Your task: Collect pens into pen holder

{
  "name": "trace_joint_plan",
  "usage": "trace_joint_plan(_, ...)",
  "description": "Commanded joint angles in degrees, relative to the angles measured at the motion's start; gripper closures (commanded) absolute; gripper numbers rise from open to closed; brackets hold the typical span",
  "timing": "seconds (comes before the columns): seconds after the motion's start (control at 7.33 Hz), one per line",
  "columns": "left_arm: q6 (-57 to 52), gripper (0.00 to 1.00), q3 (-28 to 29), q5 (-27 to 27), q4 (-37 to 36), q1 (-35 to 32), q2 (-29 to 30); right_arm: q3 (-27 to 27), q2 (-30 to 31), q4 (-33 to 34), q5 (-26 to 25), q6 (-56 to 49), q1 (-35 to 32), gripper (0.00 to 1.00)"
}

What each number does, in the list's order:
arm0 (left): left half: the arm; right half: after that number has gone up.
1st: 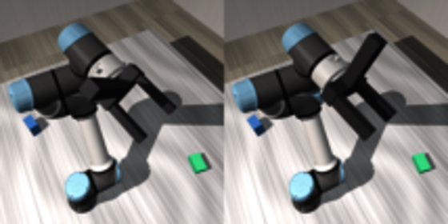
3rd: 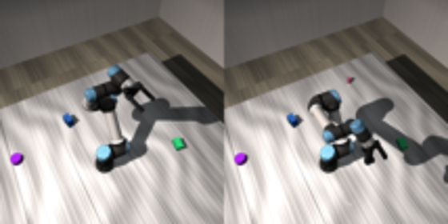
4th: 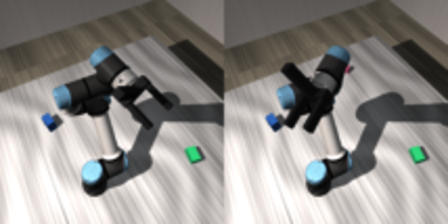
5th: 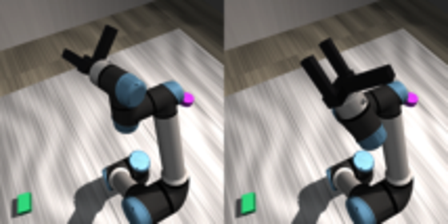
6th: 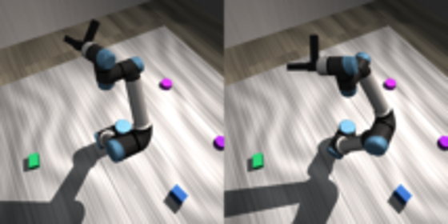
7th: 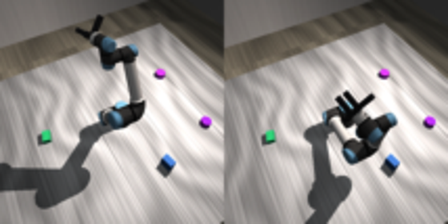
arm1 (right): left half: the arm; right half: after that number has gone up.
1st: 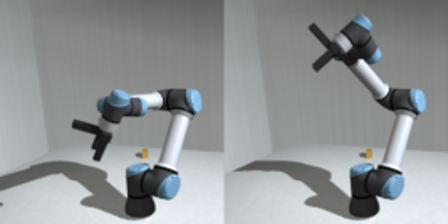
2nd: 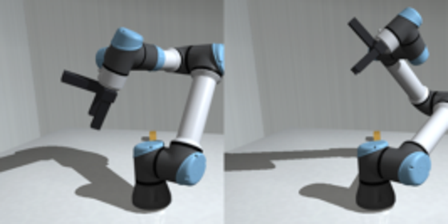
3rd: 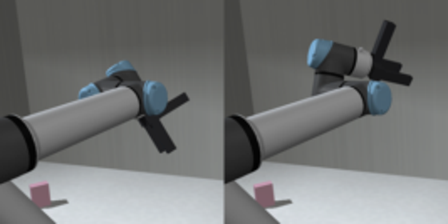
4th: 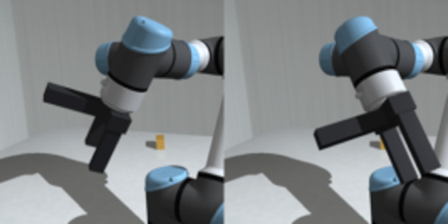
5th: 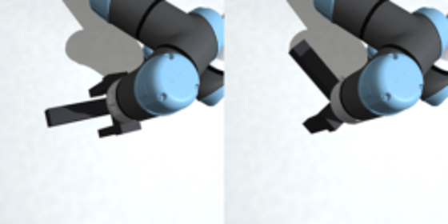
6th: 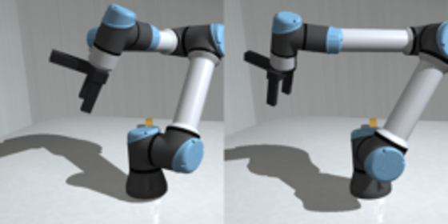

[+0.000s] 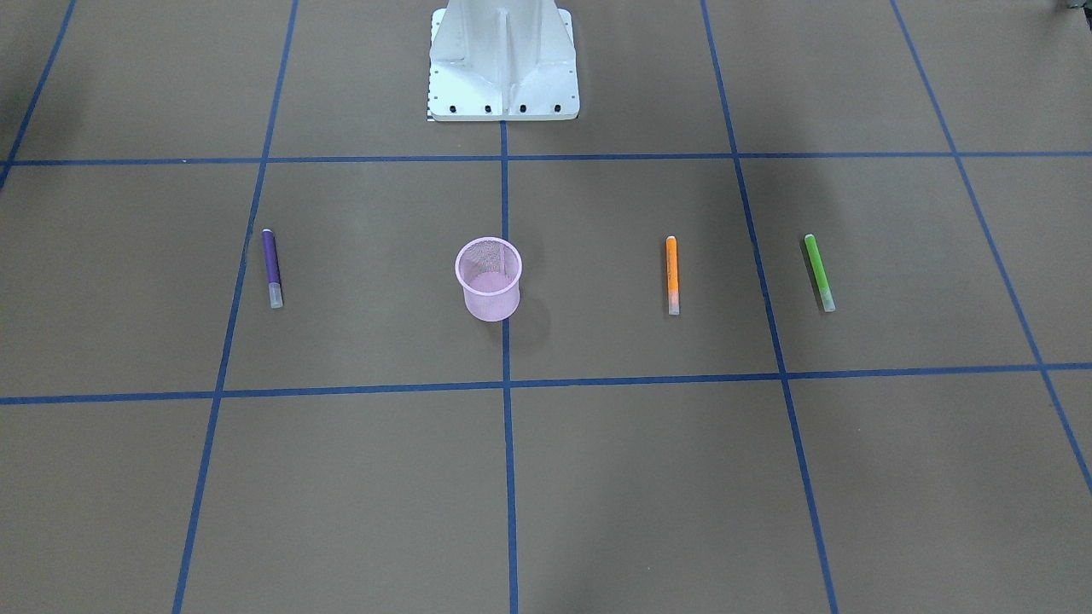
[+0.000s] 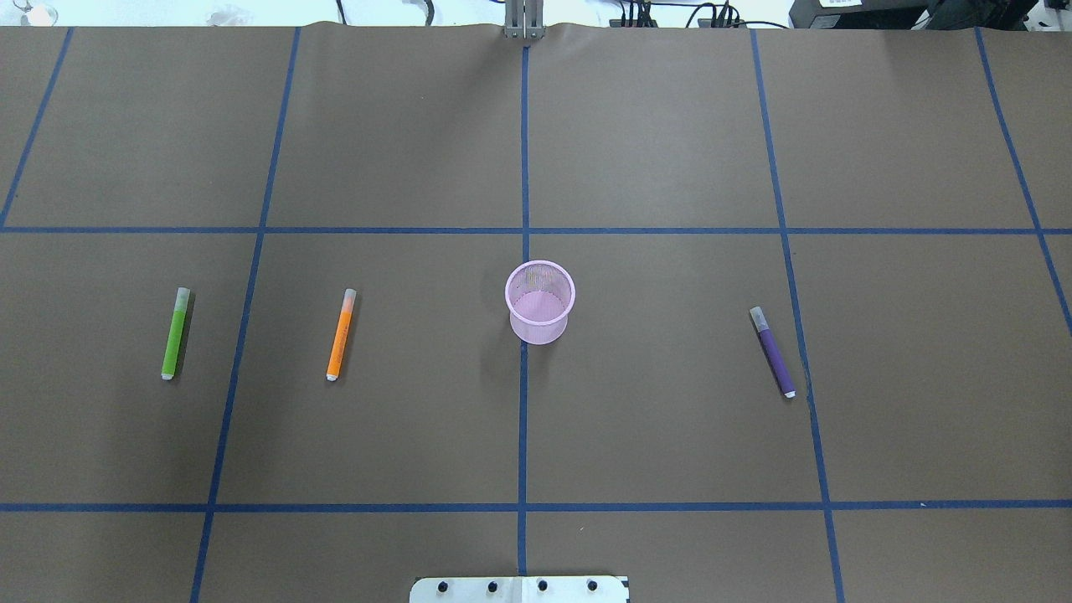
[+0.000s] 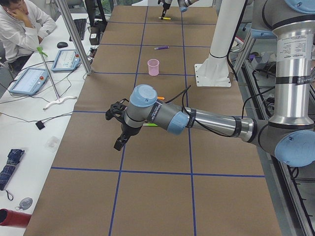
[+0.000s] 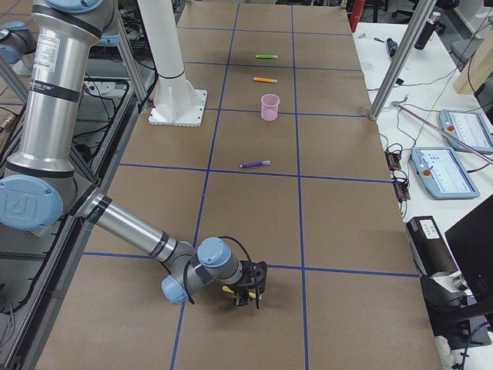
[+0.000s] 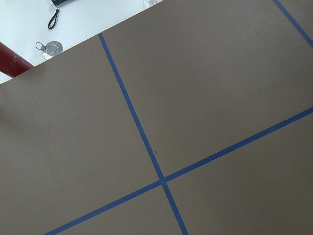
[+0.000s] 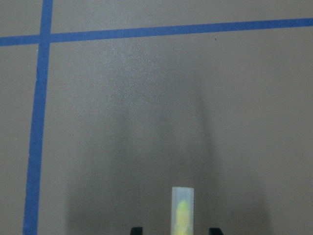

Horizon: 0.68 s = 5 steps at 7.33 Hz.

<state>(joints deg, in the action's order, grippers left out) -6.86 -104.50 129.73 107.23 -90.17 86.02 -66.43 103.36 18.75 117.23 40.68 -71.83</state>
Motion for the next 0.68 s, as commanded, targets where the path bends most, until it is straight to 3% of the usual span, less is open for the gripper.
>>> trace_joint_plan(0.0, 0.0, 0.00, 0.0, 0.1, 0.0, 0.0, -0.1, 0.1, 0.2, -0.2, -0.1, -0.2, 0.1, 1.00)
trace_joint_plan(0.27, 0.0, 0.00, 0.3, 0.0, 0.0, 0.0, -0.1, -3.2, -0.2, -0.1, 0.5, -1.0, -0.1, 1.00)
trace_joint_plan(0.55, 0.0, 0.00, 0.4, 0.1, 0.3, 0.0, -0.1, -14.1, -1.3, -0.4, 0.4, -0.2, -0.1, 1.00)
